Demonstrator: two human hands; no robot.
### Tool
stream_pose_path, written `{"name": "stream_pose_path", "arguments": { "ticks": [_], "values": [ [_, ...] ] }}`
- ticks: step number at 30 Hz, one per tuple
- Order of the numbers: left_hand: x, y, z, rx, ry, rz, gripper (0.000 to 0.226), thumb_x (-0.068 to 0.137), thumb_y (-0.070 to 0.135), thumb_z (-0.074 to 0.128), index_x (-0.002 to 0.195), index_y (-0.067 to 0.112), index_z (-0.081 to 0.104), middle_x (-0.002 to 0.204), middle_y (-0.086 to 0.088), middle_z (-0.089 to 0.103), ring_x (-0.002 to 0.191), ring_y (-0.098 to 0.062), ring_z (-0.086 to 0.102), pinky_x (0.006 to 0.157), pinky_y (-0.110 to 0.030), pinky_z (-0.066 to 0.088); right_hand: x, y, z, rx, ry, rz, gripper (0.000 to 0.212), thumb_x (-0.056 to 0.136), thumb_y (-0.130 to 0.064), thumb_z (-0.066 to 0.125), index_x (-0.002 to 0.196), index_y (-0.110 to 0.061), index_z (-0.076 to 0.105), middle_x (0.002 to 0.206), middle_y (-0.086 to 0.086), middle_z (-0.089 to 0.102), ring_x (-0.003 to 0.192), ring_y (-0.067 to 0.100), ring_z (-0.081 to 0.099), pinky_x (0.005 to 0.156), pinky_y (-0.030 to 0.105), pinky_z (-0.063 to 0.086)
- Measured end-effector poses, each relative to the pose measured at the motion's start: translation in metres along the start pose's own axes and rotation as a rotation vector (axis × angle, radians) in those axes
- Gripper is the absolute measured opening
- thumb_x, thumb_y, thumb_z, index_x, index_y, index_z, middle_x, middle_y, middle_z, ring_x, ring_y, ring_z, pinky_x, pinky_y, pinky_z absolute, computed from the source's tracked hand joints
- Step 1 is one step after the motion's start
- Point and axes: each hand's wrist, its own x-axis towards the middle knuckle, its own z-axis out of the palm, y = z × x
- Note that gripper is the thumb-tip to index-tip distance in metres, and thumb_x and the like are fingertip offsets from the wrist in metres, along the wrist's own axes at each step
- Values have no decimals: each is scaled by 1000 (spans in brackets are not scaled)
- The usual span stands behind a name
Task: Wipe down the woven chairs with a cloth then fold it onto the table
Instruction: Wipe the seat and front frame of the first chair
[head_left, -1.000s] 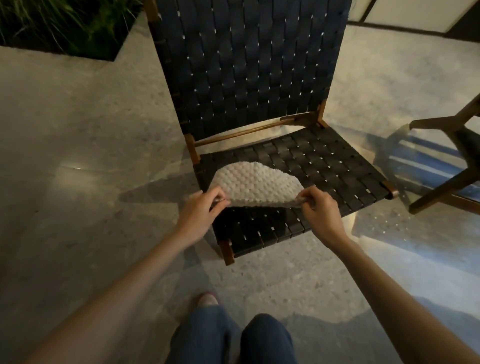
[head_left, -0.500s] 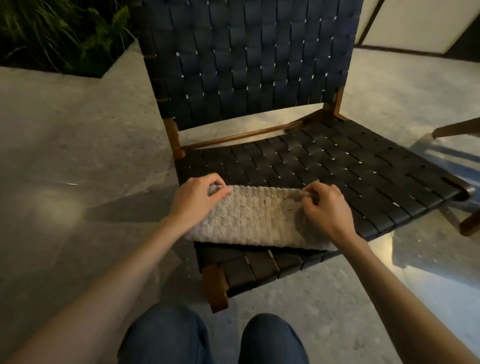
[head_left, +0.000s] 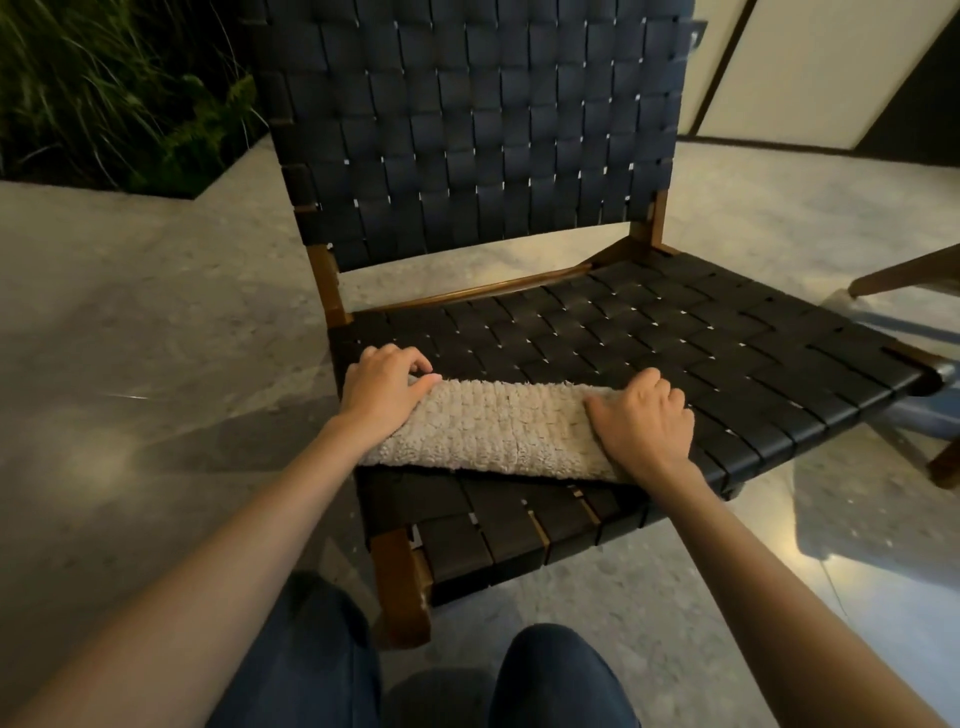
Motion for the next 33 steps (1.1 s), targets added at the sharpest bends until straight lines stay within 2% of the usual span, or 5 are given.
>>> {"name": "stream_pose_path", "arguments": {
  "ticks": [7,15,22,28,33],
  "values": [
    [-4,5,-4,-65,-1,-13,22,93,31,56,105,15,66,111,-7,58,105,-22,52,87,-35,45,0,10,-18,-187,-234,-44,65,92,-59,42,129,-6,48,133,18,46,124,35,41,98,45,37],
    [-1,4,-14,-241,-79,-85,22,92,31,59,101,13,66,95,-2,67,84,-11,60,71,-22,44,12,-30,-49,305,-86,-178,18,90,-39,58,94,-22,52,84,-4,59,74,14,60,63,34,54],
    [-5,-13,-25,-376,18,-70,16,88,21,65,102,14,66,97,3,64,87,-3,55,64,-9,38,8,-89,-43,619,-490,-237,17,89,-28,63,78,-17,59,73,-2,63,54,1,63,44,12,45],
    [-9,-41,-35,-486,108,-93,15,92,11,57,105,14,64,104,5,59,94,-4,53,68,-8,38,-42,-128,-11,889,-763,-215,39,94,-22,57,131,-9,50,93,3,66,64,13,70,52,22,55],
    [-9,-57,-34,-443,139,-128,24,96,13,51,117,14,61,123,-4,57,99,-2,48,74,-7,37,-47,-122,4,267,-273,-583,52,93,-54,44,141,-35,37,141,-5,46,135,21,32,105,43,34]
  ]
}}
